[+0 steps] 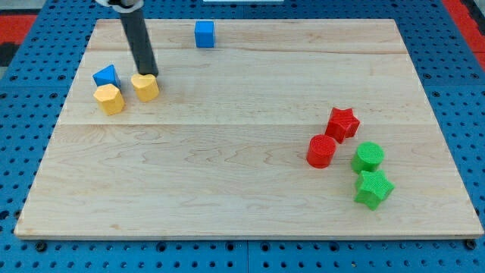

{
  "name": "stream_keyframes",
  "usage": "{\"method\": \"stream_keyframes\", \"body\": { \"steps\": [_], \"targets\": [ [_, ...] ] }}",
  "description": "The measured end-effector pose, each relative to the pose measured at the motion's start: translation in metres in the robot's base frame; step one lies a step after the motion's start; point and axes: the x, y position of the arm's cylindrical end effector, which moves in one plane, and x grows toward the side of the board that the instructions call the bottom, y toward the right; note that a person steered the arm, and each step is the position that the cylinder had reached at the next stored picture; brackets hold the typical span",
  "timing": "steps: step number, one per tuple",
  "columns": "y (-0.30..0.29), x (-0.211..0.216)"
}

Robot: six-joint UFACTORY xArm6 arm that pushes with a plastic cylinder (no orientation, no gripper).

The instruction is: Move the blue cube towards the centre of the board

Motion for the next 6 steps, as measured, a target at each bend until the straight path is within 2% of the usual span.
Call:
{"method": "stream_keyframes", "body": {
  "steps": [1, 2, 3, 4, 5, 6],
  "targets": [
    [0.089, -0.020],
    [0.107, -0.076],
    [0.101, -0.134],
    [0.047, -0.144],
    [0.020, -0.112],
    [0.054, -0.144]
  ]
}}
